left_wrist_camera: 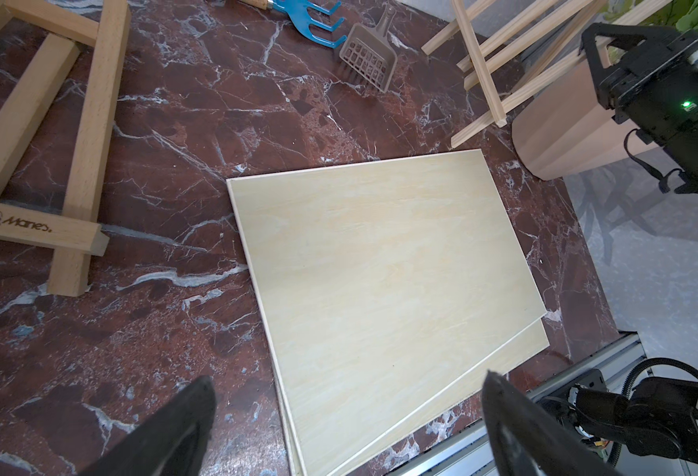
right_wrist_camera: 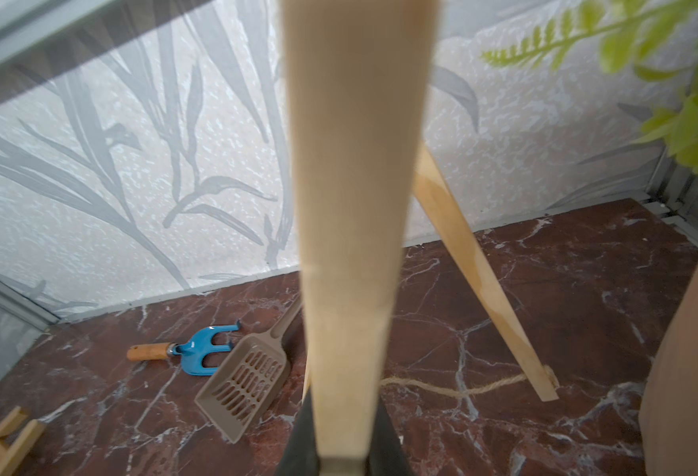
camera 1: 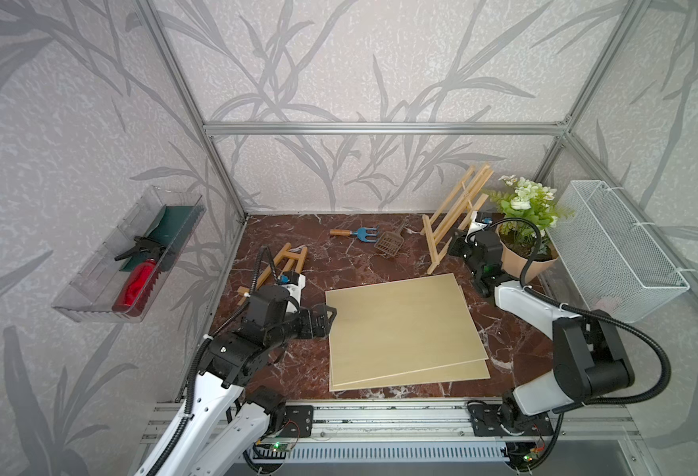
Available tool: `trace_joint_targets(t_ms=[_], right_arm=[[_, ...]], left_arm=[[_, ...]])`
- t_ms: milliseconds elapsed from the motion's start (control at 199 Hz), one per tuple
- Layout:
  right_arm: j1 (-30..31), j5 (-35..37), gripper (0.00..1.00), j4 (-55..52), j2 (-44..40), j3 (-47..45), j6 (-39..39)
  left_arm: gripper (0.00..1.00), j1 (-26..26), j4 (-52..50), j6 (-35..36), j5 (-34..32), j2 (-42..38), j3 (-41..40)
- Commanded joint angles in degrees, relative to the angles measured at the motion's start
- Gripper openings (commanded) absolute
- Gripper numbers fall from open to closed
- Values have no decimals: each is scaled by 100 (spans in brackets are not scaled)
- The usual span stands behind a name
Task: Disassemble the easel
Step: Pick up the easel from the corner of the board.
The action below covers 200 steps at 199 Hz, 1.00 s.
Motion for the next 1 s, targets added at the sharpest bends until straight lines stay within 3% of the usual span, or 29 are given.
trace_joint_targets(t_ms=[0, 517, 677, 883, 998], right_arm=[[34, -205, 0, 301, -586, 65, 436], [441, -837, 0, -832, -3011, -507, 1400], [450, -1086, 0, -1160, -3657, -771, 2049], [450, -1396, 0, -1348, -4078, -866, 2828], [450, -1417, 0, -1406, -4253, -841, 3278]], left_arm=[[99, -36, -8, 123, -2, -29, -9], [99, -34, -153, 147, -592, 39, 47], [98, -29, -191, 135, -739, 27, 68], [83, -31, -129, -126, -907, -7, 30], [70, -63, 313, -954, -195, 130, -114]])
